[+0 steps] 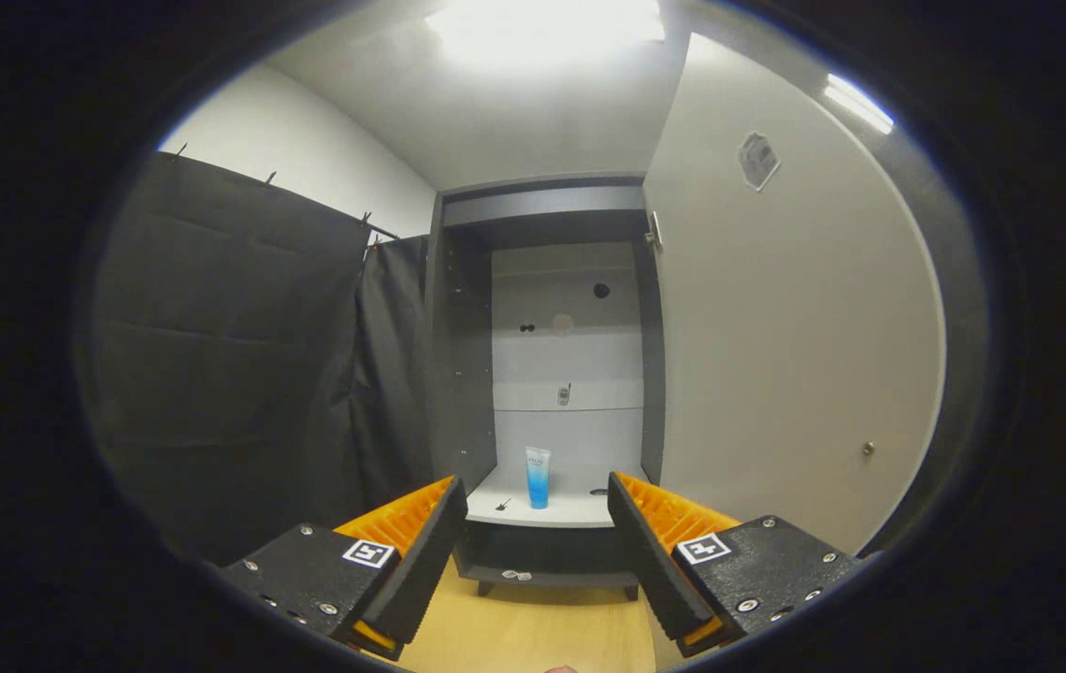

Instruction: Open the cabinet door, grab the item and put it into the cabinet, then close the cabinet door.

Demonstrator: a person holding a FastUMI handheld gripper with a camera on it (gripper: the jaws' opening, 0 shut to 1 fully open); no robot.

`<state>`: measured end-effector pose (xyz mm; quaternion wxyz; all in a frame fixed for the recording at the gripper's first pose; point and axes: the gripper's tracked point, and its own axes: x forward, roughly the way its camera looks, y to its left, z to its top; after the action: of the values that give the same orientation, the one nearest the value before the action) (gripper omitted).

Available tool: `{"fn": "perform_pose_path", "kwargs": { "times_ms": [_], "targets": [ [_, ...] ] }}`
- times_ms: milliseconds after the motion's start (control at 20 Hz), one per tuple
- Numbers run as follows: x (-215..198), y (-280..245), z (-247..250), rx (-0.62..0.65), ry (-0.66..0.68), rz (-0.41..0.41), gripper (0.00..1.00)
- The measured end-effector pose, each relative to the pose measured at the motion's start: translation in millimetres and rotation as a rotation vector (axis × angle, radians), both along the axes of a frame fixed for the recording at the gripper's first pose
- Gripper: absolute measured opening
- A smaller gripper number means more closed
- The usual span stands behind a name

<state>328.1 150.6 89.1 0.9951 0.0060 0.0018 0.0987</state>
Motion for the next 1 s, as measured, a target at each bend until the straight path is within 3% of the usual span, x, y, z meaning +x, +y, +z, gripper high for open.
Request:
{"fn": "perform_pose_path", "kwargs": {
  "times_ms": [500, 1000],
  "targets": [
    [-86, -103, -6, -0.016, 0.055, -0.158, 0.94],
    [-93, -236, -11, 0.017, 0.084, -0.493, 0.93]
  ]
}}
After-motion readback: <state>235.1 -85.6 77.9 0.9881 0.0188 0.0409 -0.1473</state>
